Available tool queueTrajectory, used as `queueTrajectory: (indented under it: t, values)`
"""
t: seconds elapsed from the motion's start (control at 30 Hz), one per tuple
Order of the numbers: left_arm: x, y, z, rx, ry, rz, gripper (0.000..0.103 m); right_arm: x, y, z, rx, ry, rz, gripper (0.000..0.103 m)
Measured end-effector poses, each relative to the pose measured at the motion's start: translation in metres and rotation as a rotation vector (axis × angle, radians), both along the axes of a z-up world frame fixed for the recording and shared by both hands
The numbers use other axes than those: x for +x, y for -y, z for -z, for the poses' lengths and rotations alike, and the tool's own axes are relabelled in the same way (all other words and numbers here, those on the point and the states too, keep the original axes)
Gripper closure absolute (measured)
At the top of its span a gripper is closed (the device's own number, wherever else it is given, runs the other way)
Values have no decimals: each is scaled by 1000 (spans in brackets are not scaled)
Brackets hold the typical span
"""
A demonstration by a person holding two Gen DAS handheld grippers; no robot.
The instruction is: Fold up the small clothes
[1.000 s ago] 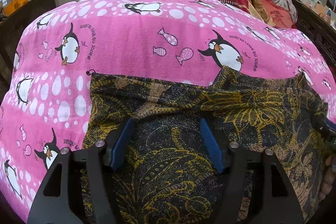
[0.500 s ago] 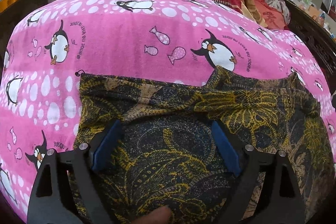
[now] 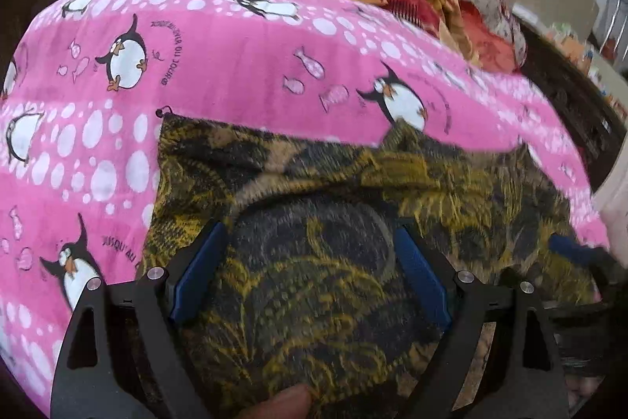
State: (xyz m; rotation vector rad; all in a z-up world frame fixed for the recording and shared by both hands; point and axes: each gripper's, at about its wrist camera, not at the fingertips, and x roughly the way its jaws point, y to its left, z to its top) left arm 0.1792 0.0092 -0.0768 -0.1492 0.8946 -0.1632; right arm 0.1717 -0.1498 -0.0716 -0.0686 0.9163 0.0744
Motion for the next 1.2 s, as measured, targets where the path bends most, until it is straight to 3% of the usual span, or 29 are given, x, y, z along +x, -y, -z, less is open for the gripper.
queueTrajectory:
  t: [0.2, 0.3, 0.37, 0.4, 0.43, 0.57, 1.2]
  values:
    - [-67, 19, -17, 5, -65, 31, 15, -70, 16, -38, 138, 45, 43, 1]
    - [-101, 28, -11, -15, -79, 60, 15, -104, 21, -23, 127, 13, 69, 0]
    - [-123, 41, 1, 75, -37, 86, 14, -114, 25, 8, 83, -58, 100, 0]
    - [-135, 48, 5, 138, 28, 102, 14, -121, 27, 16, 90, -44, 98, 0]
    - [-142, 48, 7, 146, 61, 101, 13, -129, 27, 16, 96, 25, 92, 0]
    - [-141, 38, 7, 84, 51, 99, 13, -130, 24, 17, 82, 36, 86, 0]
    - [-140, 40, 8, 95, 57, 99, 12, -135, 27, 17, 102, 54, 84, 0]
